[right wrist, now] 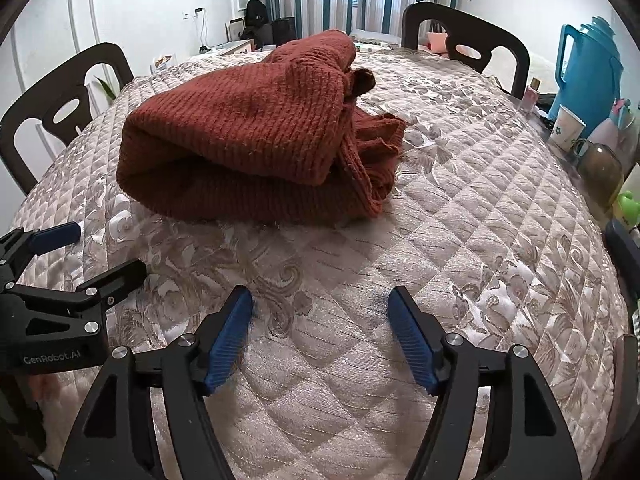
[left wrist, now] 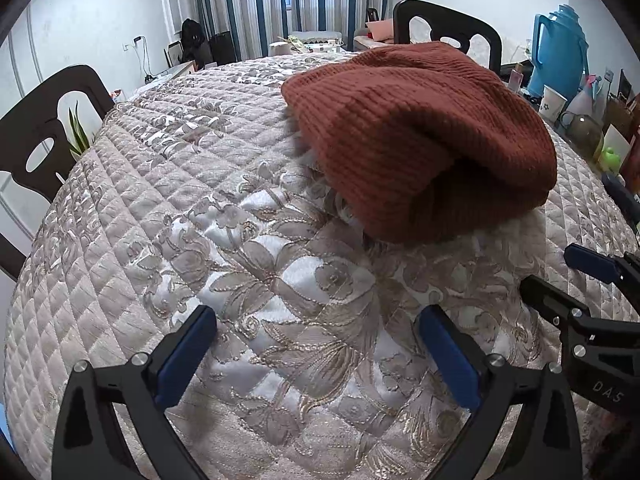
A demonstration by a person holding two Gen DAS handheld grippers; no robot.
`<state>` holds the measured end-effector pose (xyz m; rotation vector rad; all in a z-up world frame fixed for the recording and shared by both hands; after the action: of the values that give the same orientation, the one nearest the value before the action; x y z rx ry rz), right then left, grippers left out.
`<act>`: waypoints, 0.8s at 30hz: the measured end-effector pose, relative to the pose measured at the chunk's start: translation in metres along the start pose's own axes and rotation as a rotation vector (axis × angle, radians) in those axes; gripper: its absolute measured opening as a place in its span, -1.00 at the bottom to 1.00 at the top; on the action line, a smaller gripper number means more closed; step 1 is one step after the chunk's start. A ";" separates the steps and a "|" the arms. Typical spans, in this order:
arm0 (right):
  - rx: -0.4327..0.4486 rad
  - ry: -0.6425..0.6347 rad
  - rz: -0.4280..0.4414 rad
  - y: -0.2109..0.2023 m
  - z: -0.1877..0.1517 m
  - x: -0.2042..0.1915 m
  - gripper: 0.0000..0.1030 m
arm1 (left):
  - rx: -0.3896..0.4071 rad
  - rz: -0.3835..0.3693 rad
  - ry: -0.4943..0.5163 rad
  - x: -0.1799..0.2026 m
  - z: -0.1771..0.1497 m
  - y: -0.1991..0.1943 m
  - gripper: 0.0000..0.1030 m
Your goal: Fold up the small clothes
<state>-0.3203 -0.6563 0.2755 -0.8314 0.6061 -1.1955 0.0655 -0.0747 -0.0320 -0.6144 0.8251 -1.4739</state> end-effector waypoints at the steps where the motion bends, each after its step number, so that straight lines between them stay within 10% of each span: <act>1: 0.000 0.001 0.000 0.000 0.000 0.000 0.37 | 0.000 0.000 0.000 0.000 0.000 0.000 1.00; 24: 0.001 0.006 -0.001 0.000 0.001 0.000 0.39 | -0.001 -0.005 -0.004 -0.002 0.000 0.001 1.00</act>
<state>-0.3197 -0.6562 0.2756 -0.8273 0.6105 -1.1992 0.0663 -0.0727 -0.0320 -0.6212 0.8218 -1.4764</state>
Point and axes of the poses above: each gripper's, at about its wrist camera, not at the fingertips, and y roughly the way its jaws point, x to its right, z to its top, the point moved 4 cm from there along y, roughly the way its jaws point, and after that the axes turned 6 degrees about z, right-handed, at the moved point
